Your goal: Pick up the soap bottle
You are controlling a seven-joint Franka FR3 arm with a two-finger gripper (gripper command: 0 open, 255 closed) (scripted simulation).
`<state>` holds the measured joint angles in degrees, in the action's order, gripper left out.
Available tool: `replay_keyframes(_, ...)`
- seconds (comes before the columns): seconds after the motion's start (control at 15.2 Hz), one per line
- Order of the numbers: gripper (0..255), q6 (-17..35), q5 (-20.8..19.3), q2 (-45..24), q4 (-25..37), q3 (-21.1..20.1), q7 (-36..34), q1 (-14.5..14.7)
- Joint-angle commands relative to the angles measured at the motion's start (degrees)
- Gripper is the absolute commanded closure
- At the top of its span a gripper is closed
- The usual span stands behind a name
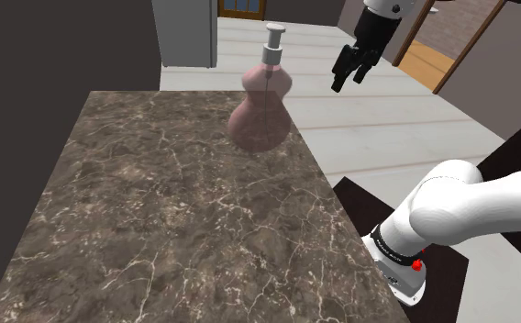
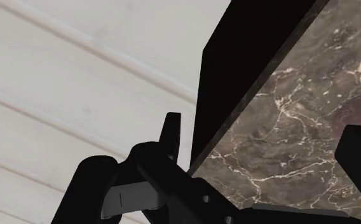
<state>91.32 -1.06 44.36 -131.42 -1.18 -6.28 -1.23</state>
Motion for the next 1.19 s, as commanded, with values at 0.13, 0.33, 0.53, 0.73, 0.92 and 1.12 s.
replay_keyframes(0.13, 0, -1.19, 1.21, -3.15, 4.03, -1.44, -1.24, 0.74)
replay_keyframes(0.33, 0, -3.17, 2.76, -8.03, 10.48, -3.52, -3.10, 1.69)
replay_keyframes(0.53, 0, -5.41, 3.99, -13.12, 17.46, -5.53, -5.00, 2.47)
replay_keyframes(0.73, 0, -7.95, 4.88, -18.50, 25.10, -7.51, -7.01, 3.18)
replay_keyframes(0.92, 0, -10.87, 5.39, -24.29, 33.55, -9.57, -9.19, 3.84)
replay_keyframes(1.12, 0, -14.30, 5.40, -30.70, 43.14, -11.75, -11.64, 4.62)
